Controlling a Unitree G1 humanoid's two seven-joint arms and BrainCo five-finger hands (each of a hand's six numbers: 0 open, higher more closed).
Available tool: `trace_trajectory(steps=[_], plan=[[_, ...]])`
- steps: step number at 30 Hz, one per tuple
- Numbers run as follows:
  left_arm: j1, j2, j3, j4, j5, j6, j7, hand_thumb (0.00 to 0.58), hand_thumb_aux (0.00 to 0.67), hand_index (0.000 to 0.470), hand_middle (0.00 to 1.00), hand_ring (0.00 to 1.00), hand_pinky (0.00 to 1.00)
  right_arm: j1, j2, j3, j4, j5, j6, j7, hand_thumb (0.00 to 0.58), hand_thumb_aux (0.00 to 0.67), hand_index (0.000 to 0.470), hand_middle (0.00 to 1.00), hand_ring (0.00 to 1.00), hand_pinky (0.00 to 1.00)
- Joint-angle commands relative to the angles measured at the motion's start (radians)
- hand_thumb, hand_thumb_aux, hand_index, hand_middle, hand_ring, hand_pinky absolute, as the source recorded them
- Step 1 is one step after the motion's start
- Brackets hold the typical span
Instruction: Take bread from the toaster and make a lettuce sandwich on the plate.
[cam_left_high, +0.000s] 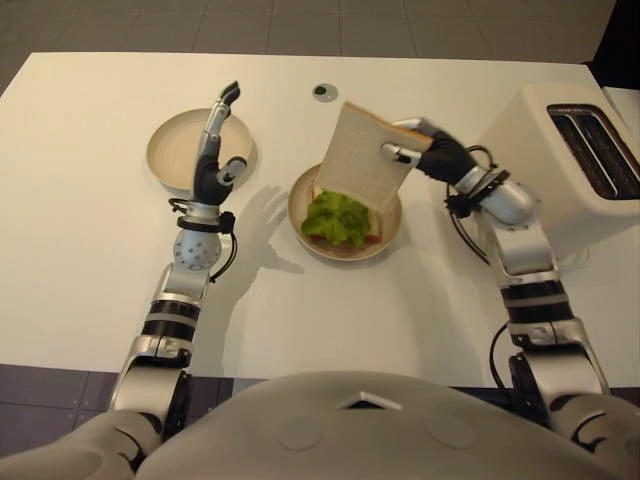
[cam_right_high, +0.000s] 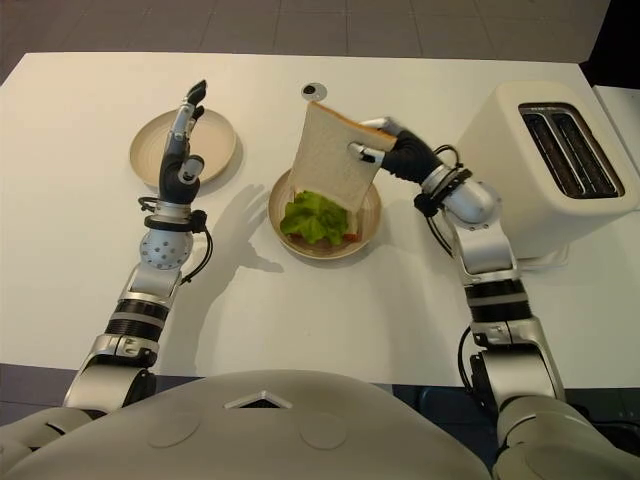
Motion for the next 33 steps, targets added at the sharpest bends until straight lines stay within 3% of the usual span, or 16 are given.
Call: trace_trajectory(steps=[1, 5, 15, 18, 19, 20, 25, 27, 28, 29, 30, 33], plan=[[-0.023, 0.037, -0.060, 0.064, 0.116, -0.082, -0.026, 0.000, 0.000, 0.000, 0.00, 0.00, 0.00, -0.089, 0.009, 0.050, 0.176, 0.054, 0.042, 0.227, 0.580, 0.670, 0.470, 1.00, 1.00, 1.00], [-0.039, 0.077, -0.107, 0.111, 0.200, -0.168, -0.043, 0.000, 0.000, 0.000, 0.00, 0.00, 0.00, -0.163, 0.007, 0.058, 0.323, 0.008, 0.013, 0.293, 0.580, 0.670, 0.470, 1.00, 1.00, 1.00], [-0.009, 0.133, -0.219, 0.027, 0.369, -0.221, -0.100, 0.005, 0.003, 0.002, 0.00, 0.00, 0.00, -0.223, 0.043, 0.075, 0.457, -0.151, -0.114, 0.125, 0.580, 0.670, 0.470, 1.00, 1.00, 1.00], [-0.043, 0.136, -0.303, 0.104, 0.459, -0.176, -0.149, 0.140, 0.087, 0.061, 0.00, 0.00, 0.00, -0.204, 0.049, 0.139, 0.473, -0.256, -0.186, 0.084, 0.580, 0.670, 0.470, 1.00, 1.00, 1.00], [-0.065, 0.134, -0.331, 0.144, 0.489, -0.157, -0.162, 0.116, 0.071, 0.050, 0.00, 0.00, 0.00, -0.200, 0.050, 0.158, 0.479, -0.285, -0.207, 0.070, 0.580, 0.670, 0.470, 1.00, 1.00, 1.00], [-0.100, 0.124, -0.354, 0.205, 0.521, -0.124, -0.159, 0.164, 0.102, 0.072, 0.00, 0.00, 0.00, -0.198, 0.052, 0.173, 0.486, -0.309, -0.226, 0.052, 0.580, 0.670, 0.470, 1.00, 1.00, 1.00], [-0.238, 0.081, -0.443, 0.468, 0.588, -0.020, -0.124, 0.168, 0.105, 0.074, 0.00, 0.00, 0.00, -0.194, 0.051, 0.151, 0.477, -0.323, -0.246, -0.019, 0.580, 0.670, 0.470, 1.00, 1.00, 1.00], [-0.264, 0.077, -0.470, 0.535, 0.595, 0.006, -0.115, 0.205, 0.131, 0.092, 0.00, 0.00, 0.00, -0.194, 0.050, 0.134, 0.470, -0.320, -0.244, -0.052, 0.580, 0.670, 0.470, 1.00, 1.00, 1.00], [-0.263, 0.082, -0.478, 0.548, 0.590, 0.010, -0.121, 0.216, 0.139, 0.098, 0.00, 0.00, 0.00, -0.191, 0.048, 0.121, 0.455, -0.316, -0.248, -0.072, 0.550, 0.518, 0.363, 0.96, 0.96, 0.96], [-0.257, 0.090, -0.487, 0.553, 0.582, 0.008, -0.132, 0.265, 0.176, 0.123, 0.00, 0.00, 0.00, -0.188, 0.039, 0.102, 0.437, -0.321, -0.265, -0.112, 0.343, 0.242, 0.170, 0.21, 0.21, 0.21], [-0.250, 0.101, -0.497, 0.550, 0.579, 0.005, -0.143, 0.271, 0.181, 0.127, 0.00, 0.00, 0.00, -0.187, 0.024, 0.076, 0.413, -0.342, -0.300, -0.181, 0.000, 0.000, 0.000, 0.00, 0.00, 0.00], [-0.230, 0.126, -0.514, 0.534, 0.573, 0.018, -0.160, 0.346, 0.244, 0.171, 0.00, 0.00, 0.00, -0.198, -0.065, -0.083, 0.270, -0.568, -0.362, -0.649, 0.000, 0.000, 0.000, 0.00, 0.00, 0.00]])
